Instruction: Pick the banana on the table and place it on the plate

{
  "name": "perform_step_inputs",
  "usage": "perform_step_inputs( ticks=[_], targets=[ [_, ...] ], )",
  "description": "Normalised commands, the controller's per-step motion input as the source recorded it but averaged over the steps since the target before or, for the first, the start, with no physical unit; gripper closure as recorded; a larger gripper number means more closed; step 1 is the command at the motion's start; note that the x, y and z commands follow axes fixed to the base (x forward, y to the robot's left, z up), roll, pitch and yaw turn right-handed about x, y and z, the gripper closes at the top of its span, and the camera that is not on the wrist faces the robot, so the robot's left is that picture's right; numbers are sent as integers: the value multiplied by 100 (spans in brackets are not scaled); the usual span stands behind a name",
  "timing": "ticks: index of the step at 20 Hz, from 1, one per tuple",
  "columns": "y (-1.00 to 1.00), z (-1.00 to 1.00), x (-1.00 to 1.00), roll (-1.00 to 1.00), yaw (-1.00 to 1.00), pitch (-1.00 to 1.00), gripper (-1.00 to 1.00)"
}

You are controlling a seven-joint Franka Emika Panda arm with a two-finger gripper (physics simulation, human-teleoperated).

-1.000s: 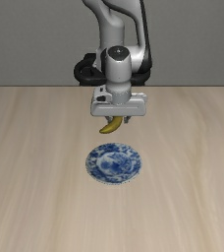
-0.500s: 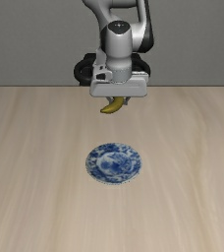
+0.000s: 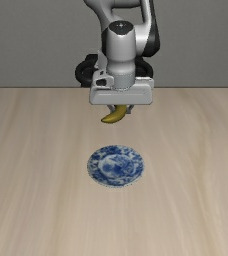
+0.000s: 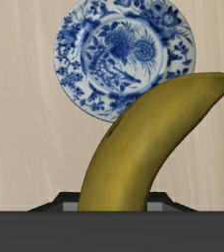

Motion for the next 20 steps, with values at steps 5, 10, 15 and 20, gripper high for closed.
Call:
perform_step_inputs(
  ticks=[5, 10, 15, 20],
  targets=[
    [0, 0, 100, 0, 0, 0, 100],
    [0, 0, 100, 0, 0, 0, 100],
    [-20, 0, 20, 0, 0, 0, -100],
    [0, 0, 0, 0, 0, 0, -100]
  ],
)
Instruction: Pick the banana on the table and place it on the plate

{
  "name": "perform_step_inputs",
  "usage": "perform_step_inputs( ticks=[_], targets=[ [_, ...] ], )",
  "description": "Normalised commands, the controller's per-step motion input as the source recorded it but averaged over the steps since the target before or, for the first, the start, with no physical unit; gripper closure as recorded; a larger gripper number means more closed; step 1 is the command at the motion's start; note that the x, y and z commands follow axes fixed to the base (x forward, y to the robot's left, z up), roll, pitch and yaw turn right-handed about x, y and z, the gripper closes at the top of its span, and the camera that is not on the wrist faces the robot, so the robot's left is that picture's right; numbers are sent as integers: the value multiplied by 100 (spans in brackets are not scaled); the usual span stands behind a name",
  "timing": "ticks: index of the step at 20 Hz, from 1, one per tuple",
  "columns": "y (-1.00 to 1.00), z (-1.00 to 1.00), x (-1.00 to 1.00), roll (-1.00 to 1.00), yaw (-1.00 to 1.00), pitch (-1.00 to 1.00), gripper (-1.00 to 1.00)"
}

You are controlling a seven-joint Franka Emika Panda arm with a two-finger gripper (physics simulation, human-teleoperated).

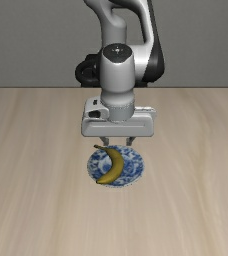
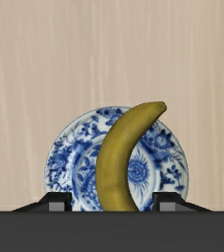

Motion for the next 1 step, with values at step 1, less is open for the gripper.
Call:
perform_step_inputs(
  ticks=[1],
  targets=[
    [0, 0, 0, 0, 0, 0, -100]
  ],
)
